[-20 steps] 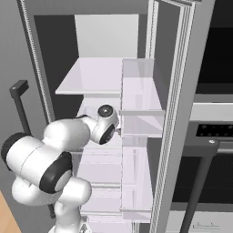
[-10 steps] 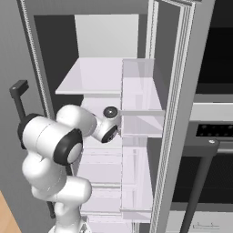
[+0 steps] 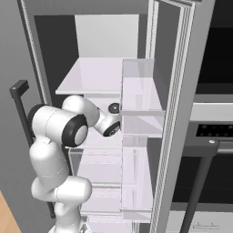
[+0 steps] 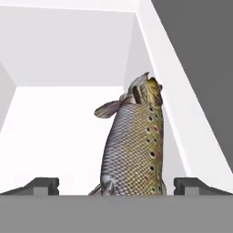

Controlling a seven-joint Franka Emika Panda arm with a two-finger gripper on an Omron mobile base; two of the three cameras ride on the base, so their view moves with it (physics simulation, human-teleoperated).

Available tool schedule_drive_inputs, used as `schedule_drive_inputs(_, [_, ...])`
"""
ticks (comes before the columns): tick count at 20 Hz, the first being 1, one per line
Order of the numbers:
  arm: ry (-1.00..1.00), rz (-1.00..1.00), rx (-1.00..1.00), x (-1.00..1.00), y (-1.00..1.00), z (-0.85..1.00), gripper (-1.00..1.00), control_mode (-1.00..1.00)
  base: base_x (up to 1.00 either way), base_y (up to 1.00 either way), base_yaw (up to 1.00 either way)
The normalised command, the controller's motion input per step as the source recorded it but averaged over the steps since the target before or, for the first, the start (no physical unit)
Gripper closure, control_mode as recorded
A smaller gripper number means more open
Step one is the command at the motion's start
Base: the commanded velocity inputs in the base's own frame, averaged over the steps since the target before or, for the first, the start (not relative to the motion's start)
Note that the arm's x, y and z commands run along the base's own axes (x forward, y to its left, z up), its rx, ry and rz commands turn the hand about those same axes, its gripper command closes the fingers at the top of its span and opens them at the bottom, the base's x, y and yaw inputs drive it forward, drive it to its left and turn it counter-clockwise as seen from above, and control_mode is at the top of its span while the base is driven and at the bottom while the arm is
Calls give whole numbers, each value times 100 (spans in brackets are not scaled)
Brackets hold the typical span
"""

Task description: Place one mushroom and one fish in each tupperware on the nearby counter, to pack two identical lunches.

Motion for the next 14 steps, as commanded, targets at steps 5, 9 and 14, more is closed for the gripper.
schedule_drive_inputs(5, [2,0,-7,0,18,-83,100,-100,0,0,0])
schedule_drive_inputs(9, [7,0,-8,0,31,-85,100,-100,0,0,0])
schedule_drive_inputs(14, [1,0,-5,-40,46,-63,100,-100,0,0,0])
